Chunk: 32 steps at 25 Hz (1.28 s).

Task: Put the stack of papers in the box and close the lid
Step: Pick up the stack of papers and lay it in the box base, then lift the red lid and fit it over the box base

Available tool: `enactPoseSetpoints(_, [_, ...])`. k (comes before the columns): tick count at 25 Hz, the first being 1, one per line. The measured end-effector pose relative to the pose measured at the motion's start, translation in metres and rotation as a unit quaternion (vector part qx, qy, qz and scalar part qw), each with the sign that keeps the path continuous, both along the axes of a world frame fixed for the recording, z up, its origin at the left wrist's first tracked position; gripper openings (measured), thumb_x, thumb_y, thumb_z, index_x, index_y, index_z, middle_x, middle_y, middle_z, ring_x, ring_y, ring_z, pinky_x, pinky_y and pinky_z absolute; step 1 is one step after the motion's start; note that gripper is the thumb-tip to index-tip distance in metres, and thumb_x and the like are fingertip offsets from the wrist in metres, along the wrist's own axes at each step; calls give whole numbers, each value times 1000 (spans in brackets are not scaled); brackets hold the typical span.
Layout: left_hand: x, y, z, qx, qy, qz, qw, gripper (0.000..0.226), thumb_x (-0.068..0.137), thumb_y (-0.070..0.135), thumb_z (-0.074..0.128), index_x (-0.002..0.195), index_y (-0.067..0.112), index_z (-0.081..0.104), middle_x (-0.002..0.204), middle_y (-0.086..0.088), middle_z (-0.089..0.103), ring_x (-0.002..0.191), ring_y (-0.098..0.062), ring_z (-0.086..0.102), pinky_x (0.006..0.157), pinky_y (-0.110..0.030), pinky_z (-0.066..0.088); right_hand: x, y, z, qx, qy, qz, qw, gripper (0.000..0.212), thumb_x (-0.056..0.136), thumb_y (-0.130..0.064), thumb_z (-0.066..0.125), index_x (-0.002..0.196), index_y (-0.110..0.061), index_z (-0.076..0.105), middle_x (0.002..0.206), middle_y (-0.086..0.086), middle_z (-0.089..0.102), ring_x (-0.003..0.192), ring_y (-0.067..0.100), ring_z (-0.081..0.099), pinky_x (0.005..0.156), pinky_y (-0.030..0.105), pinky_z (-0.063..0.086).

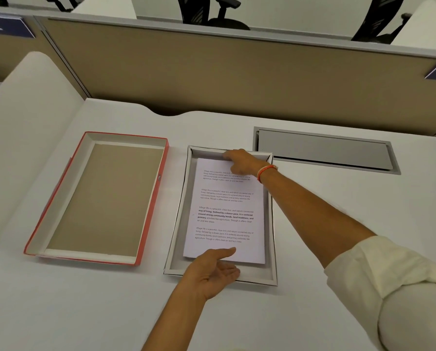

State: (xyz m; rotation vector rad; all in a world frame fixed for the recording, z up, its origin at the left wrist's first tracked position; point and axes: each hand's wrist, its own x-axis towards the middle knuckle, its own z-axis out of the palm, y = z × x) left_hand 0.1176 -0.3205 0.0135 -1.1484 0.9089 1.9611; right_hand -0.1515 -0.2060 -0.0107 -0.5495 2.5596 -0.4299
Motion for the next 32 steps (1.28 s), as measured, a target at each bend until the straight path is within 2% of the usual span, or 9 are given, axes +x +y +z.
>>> enactPoseSetpoints(2, [0,-2,9,-19,33,-20,999,31,79,1,74,105,0,59,116,-29,53,115,-43,55,100,-48,50,5,1,5,-23,11,-22,999,41,92,-5,53,133,-9,50,136,14,54,121,31,53,97,35,42])
enactPoseSetpoints(4, [-1,-6,14,-44,67,-34,996,29,79,3,75,104,0,62,110,-24,55,111,-38,59,100,-46,51,11,4,9,-52,17,-54,997,45,94,-6,53,138,-10,46,142,13,50,127,31,49,103,36,40])
enactPoseSetpoints(9, [-18,-46,22,-150,209,-14,966,42,83,10,73,122,5,60,120,-11,69,111,-25,67,100,-37,53,39,12,14,-152,-4,-137,979,50,95,-10,54,144,-14,41,150,8,44,137,27,42,111,37,37])
enactPoseSetpoints(13, [-47,-108,24,-383,319,22,867,39,87,15,68,124,17,57,120,1,67,111,-16,64,89,-25,49,67,-2,24,-249,-16,-178,952,45,92,-11,60,136,-13,50,140,7,54,130,23,51,105,31,43])
enactPoseSetpoints(16, [-69,-159,17,-492,353,42,795,35,89,14,65,123,18,58,121,3,64,109,-16,62,81,-17,48,91,-23,31,-324,-48,-210,921,44,91,-12,63,134,-12,53,136,5,58,126,20,55,106,29,44])
enactPoseSetpoints(21, [-84,-231,0,-583,343,29,736,33,89,13,64,121,22,58,122,1,65,108,-16,63,89,-29,50,129,-61,31,-398,-105,-255,875,43,88,-12,66,130,-12,55,130,3,60,121,17,58,105,33,49])
enactPoseSetpoints(25, [-81,-282,-16,-652,296,2,698,38,89,5,63,126,9,56,128,-13,63,118,-30,60,98,-41,49,154,-92,22,-413,-142,-254,863,43,87,-14,69,128,-14,56,126,1,61,117,14,59,93,19,49])
enactPoseSetpoints(29, [-64,-318,-35,-699,248,-35,670,43,88,4,64,130,7,54,133,-20,58,123,-38,54,103,-48,44,176,-126,6,-420,-169,-269,850,48,83,-15,72,128,-15,55,127,0,62,116,15,61,94,20,51])
enactPoseSetpoints(32, [-54,-342,-44,-717,217,-70,659,51,86,6,68,134,6,51,135,-21,55,125,-41,52,106,-51,42,185,-148,-5,-400,-166,-289,854,52,82,-19,74,129,-16,53,129,1,60,118,16,60,90,15,49])
